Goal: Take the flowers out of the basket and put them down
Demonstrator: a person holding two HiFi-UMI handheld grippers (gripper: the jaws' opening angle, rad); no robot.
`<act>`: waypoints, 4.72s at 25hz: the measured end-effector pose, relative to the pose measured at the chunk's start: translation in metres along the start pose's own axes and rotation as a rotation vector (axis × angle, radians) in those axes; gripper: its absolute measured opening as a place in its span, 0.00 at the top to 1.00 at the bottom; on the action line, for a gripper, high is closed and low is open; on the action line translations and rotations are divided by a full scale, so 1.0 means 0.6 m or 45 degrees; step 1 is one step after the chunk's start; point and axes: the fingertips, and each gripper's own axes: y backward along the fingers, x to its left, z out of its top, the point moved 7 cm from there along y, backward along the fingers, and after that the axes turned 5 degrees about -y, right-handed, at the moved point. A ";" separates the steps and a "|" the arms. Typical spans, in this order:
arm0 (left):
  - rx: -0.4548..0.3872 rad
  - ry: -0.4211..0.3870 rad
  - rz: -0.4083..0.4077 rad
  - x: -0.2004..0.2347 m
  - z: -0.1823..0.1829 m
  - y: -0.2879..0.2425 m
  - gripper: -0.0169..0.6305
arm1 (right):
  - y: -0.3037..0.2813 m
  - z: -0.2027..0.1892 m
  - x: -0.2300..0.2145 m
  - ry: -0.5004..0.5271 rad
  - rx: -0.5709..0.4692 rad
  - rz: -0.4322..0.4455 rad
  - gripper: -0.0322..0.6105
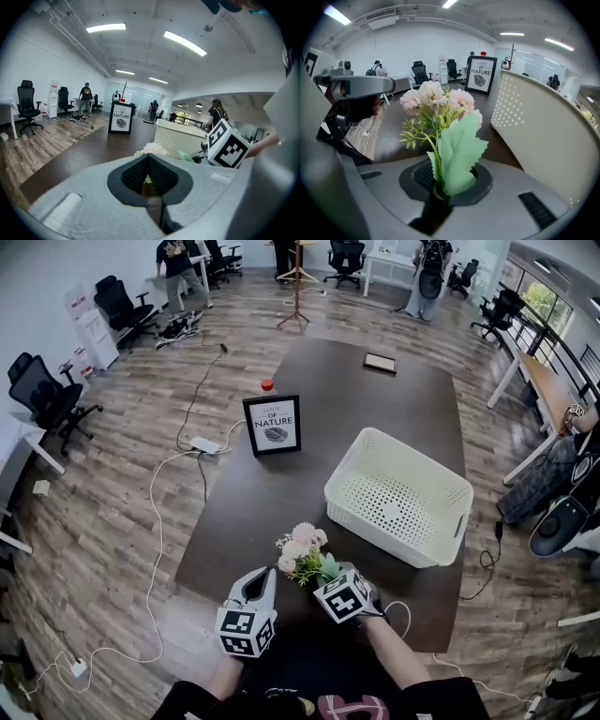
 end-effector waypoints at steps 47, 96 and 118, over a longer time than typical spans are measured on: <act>0.016 -0.001 -0.012 -0.017 0.000 -0.019 0.96 | -0.025 -0.039 -0.010 -0.090 -0.014 0.106 0.64; -0.049 -0.042 -0.092 -0.036 0.019 -0.024 0.96 | 0.142 0.011 -0.006 -0.285 -0.498 0.026 0.39; -0.111 -0.082 -0.197 -0.067 0.056 -0.035 0.96 | 0.198 -0.018 -0.007 -0.388 -0.766 -0.161 0.47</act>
